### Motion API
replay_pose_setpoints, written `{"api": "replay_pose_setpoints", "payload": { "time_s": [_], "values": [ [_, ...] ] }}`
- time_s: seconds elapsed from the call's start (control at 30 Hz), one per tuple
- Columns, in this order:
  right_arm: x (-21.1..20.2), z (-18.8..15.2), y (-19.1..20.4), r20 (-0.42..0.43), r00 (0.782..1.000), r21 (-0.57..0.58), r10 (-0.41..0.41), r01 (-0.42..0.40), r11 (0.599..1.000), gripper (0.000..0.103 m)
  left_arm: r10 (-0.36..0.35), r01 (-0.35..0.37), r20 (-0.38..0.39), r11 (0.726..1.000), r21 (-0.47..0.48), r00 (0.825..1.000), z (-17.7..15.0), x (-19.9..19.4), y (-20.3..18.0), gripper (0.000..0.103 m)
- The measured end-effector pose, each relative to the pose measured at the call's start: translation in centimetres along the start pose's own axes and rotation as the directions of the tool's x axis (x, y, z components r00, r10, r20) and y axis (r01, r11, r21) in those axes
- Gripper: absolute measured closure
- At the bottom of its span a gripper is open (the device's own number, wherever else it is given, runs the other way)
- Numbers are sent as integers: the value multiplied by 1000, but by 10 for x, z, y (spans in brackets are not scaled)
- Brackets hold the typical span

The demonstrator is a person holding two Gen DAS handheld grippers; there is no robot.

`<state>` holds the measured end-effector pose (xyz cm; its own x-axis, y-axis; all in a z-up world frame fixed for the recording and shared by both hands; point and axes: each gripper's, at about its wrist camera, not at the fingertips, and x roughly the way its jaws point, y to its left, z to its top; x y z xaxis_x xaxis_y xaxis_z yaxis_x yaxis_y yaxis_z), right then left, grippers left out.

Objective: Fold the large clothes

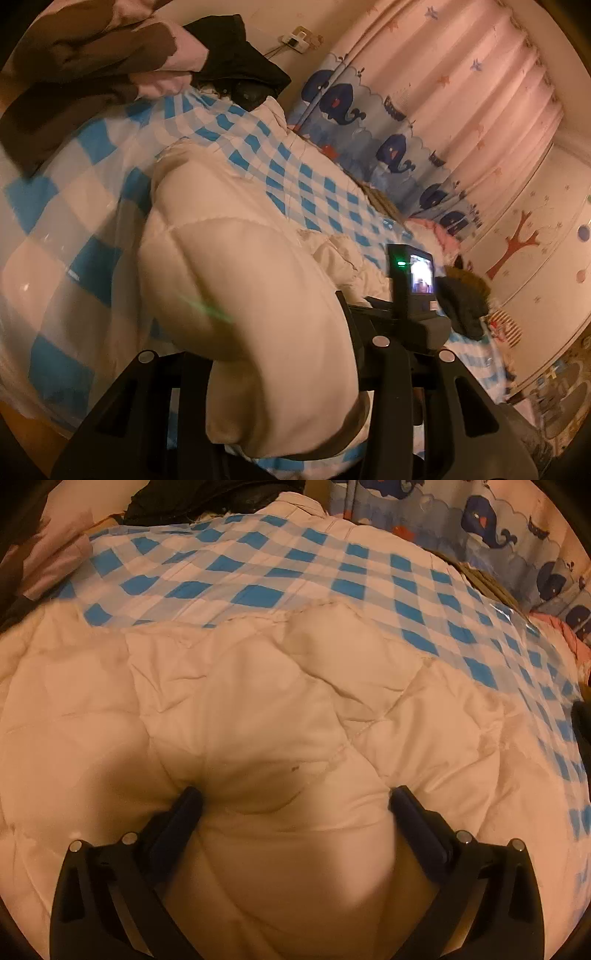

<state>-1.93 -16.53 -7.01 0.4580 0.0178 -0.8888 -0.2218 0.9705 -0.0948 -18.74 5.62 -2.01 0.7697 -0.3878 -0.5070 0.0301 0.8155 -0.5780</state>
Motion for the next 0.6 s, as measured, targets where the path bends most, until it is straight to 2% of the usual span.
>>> {"api": "replay_pose_setpoints", "payload": {
  "time_s": [0.1,0.13,0.17,0.23,0.27,0.33,0.37,0.43,0.53,0.6],
  "values": [
    [-12,13,-11,-64,996,-5,60,-61,998,5,-14,13,24,1000,18,1000,13,1,-9,67],
    [-24,10,-14,-43,996,-13,80,-81,997,5,-17,16,27,999,31,999,15,0,-13,67],
    [-45,4,-19,13,997,-25,80,-79,997,5,-19,18,30,999,48,999,17,0,-17,67],
    [-75,-17,-29,97,995,-40,38,-35,999,5,-20,17,36,996,82,999,20,-2,-26,67],
    [-76,-26,-30,97,995,-43,20,-16,999,5,-23,19,42,995,100,999,22,-1,-33,67],
    [-50,-50,-25,29,1000,-88,-5,8,996,5,-37,30,50,992,119,998,25,0,-46,67],
    [-40,-63,-24,83,996,-75,12,-6,997,5,-48,42,39,991,131,998,27,4,-55,67],
    [-38,-67,-29,118,992,-51,49,-43,998,5,-50,41,42,980,194,998,28,14,-84,67],
    [-44,-62,-38,107,990,-45,87,-83,996,5,-76,62,36,954,292,996,32,26,-129,67],
    [-58,-60,-49,92,989,-61,115,-110,992,6,-97,83,18,926,368,995,32,38,-162,67]
  ]
}}
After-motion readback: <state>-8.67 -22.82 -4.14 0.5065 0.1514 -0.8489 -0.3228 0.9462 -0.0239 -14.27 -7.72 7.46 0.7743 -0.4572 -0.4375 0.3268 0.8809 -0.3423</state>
